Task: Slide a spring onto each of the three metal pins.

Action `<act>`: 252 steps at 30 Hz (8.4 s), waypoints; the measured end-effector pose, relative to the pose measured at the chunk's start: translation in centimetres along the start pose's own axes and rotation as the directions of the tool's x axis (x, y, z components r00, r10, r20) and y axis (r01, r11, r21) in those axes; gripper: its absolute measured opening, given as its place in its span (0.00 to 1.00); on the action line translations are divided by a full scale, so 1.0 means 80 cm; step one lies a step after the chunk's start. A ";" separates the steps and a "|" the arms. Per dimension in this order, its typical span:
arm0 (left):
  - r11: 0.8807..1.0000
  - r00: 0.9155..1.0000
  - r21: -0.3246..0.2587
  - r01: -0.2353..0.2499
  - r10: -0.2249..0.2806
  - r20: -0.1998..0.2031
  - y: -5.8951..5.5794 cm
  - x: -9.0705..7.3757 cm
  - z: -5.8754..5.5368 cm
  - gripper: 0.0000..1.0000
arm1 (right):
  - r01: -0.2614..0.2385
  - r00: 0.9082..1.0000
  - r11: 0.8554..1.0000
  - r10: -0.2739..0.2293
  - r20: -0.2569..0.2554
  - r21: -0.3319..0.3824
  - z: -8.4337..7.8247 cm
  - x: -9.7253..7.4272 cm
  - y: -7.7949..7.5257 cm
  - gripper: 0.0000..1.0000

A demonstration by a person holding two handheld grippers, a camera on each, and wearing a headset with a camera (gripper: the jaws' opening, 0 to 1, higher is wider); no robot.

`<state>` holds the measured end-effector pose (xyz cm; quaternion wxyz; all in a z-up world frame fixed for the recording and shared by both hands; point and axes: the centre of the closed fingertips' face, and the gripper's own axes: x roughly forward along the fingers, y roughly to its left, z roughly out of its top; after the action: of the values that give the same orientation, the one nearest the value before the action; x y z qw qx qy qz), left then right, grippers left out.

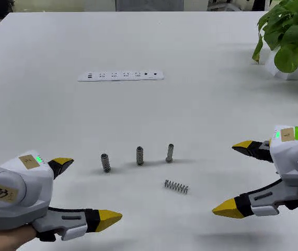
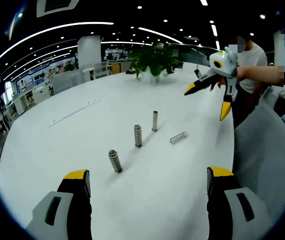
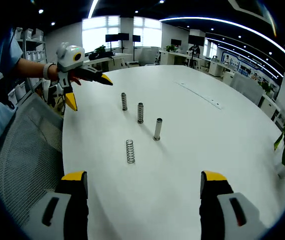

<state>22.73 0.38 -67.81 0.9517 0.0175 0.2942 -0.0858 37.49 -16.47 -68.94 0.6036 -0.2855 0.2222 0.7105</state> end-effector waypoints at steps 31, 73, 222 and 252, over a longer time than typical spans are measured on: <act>0.904 0.930 0.234 0.358 -0.324 -0.172 -0.088 0.120 0.035 0.71 | 0.044 0.998 0.993 -0.049 0.042 0.105 -0.028 -0.026 0.019 0.97; 0.773 0.844 0.410 0.484 -0.288 -0.452 -0.097 0.179 0.005 0.14 | 0.068 0.996 0.984 -0.077 0.046 0.167 -0.043 -0.036 0.024 0.95; 0.919 0.935 0.174 0.355 -0.349 -0.064 -0.142 0.036 0.010 0.10 | -0.426 0.904 0.894 0.415 -0.102 -0.137 0.085 0.046 0.148 0.12; 0.921 0.935 0.163 0.354 -0.351 -0.048 -0.140 0.041 0.009 0.09 | -0.422 0.906 0.872 0.396 -0.149 -0.246 0.107 0.043 0.157 0.12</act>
<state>23.87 -11.22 -68.85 0.9132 0.0455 0.2926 -0.2801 23.59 -10.44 -65.33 0.3831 -0.3454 0.2058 0.8316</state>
